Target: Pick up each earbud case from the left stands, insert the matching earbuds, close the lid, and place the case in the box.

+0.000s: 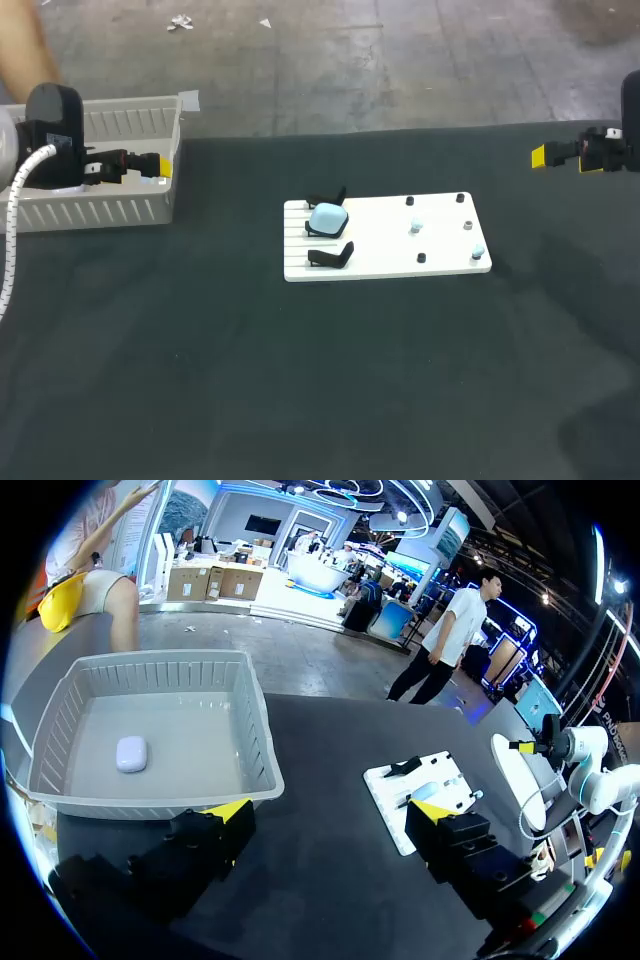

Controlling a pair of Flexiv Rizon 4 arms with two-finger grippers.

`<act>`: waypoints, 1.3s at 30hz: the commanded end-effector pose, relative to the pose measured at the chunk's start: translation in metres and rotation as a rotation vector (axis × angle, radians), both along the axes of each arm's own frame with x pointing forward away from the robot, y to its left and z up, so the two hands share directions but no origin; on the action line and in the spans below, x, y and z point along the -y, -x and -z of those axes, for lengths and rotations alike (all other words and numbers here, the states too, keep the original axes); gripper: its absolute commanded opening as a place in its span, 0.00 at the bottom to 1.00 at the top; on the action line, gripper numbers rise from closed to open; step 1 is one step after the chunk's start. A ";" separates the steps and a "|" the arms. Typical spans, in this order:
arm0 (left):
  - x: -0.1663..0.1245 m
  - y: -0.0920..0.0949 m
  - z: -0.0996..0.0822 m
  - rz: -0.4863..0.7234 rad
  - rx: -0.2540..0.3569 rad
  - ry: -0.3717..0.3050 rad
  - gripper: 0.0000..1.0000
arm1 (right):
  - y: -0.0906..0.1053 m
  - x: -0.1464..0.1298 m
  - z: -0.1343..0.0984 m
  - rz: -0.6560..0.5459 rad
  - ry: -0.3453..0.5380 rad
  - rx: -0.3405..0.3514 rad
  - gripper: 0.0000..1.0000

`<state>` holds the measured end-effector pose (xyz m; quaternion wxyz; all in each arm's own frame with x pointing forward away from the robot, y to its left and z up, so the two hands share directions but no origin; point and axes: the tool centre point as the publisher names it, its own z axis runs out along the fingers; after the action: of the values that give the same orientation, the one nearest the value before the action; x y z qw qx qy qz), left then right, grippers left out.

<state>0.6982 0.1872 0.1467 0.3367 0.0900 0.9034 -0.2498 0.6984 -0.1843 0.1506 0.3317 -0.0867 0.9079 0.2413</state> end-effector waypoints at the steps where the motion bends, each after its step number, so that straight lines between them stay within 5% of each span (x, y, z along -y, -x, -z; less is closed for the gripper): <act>1: 0.002 -0.001 -0.002 -0.005 -0.009 -0.010 1.00 | -0.001 0.000 0.001 -0.003 -0.001 0.000 1.00; 19: 0.002 -0.001 -0.002 -0.005 -0.009 -0.010 1.00 | -0.001 0.000 0.001 -0.003 -0.001 0.000 1.00; 26: 0.020 -0.010 -0.022 0.279 0.305 0.030 1.00 | -0.001 0.000 0.001 -0.003 -0.001 0.000 1.00; 28: 0.028 -0.008 -0.025 0.412 0.433 0.036 1.00 | -0.001 0.000 0.001 -0.003 -0.001 0.000 1.00; 30: 0.035 -0.006 -0.028 0.541 0.495 0.048 1.00 | -0.001 0.000 0.001 -0.003 -0.001 0.000 1.00; 31: 0.040 -0.004 -0.029 0.613 0.506 0.045 1.00 | -0.001 0.000 0.001 -0.003 -0.001 0.000 1.00; 39: 0.040 -0.004 -0.029 0.613 0.506 0.045 1.00 | -0.001 0.000 0.001 -0.003 -0.001 0.000 1.00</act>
<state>0.7035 0.1398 0.1783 0.4109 0.3199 0.8228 -0.2278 0.6984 -0.1843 0.1506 0.3316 -0.0867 0.9079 0.2412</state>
